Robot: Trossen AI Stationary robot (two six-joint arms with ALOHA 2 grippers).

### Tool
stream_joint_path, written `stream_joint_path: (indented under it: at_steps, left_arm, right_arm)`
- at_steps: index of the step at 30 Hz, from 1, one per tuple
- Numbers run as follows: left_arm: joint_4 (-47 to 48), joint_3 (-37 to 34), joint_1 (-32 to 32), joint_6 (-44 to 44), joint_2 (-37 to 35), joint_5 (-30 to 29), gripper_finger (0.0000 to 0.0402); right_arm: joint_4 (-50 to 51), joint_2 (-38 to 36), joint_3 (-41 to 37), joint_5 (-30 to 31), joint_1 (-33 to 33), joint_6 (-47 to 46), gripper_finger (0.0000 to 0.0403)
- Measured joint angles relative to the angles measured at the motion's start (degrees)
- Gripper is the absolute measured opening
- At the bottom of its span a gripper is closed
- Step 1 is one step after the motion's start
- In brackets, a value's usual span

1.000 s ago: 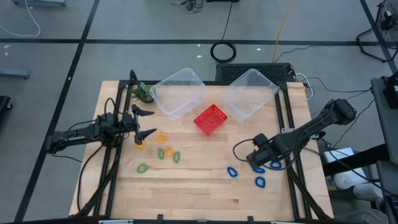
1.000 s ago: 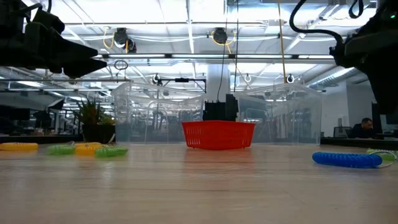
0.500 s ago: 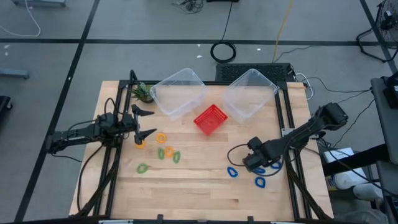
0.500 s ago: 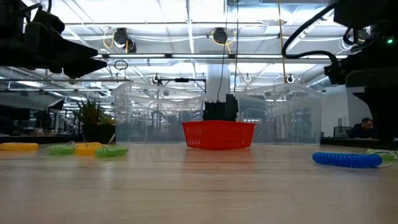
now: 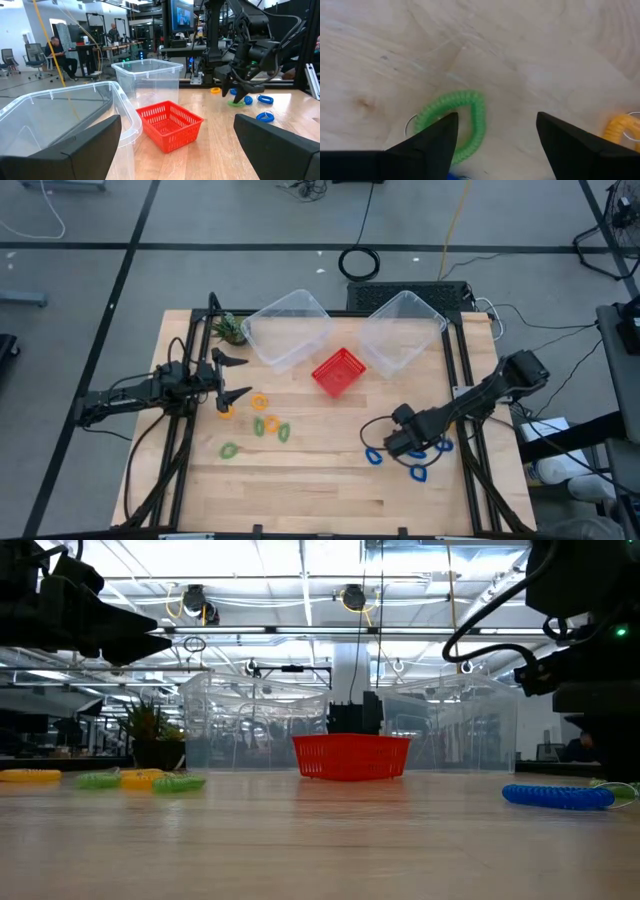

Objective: Sort spring keychains
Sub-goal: Put the green spring keychain into the red bin

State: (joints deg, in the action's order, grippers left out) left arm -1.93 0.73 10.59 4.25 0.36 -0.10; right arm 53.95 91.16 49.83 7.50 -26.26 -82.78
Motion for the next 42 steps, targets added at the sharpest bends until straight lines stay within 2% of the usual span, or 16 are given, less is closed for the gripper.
stream_joint_path:
  at_steps: [7, 24, 33, 42]
  left_arm:
    - [0.0, 0.0, 0.0, 0.0, 0.0, 0.0, 0.0395]
    - [0.0, 0.0, 0.0, 0.0, 0.0, 0.0, 0.0395]
    - [0.0, 0.0, 0.0, 0.0, 0.0, 0.0, 0.0395]
    - [0.0, 0.0, 0.0, 0.0, 0.0, 0.0, 0.0395]
  right_arm:
    - [-1.1, 0.7, 0.1, 0.0, 0.1, 0.0, 0.0208]
    - [-3.8, 0.8, 0.0, 0.1, 0.0, -0.1, 0.0017]
    - [-3.9, 0.3, -0.1, 2.8, 0.1, 4.9, 0.0004]
    - [-3.2, -9.5, 0.1, 2.1, 3.1, 10.9, 0.0001]
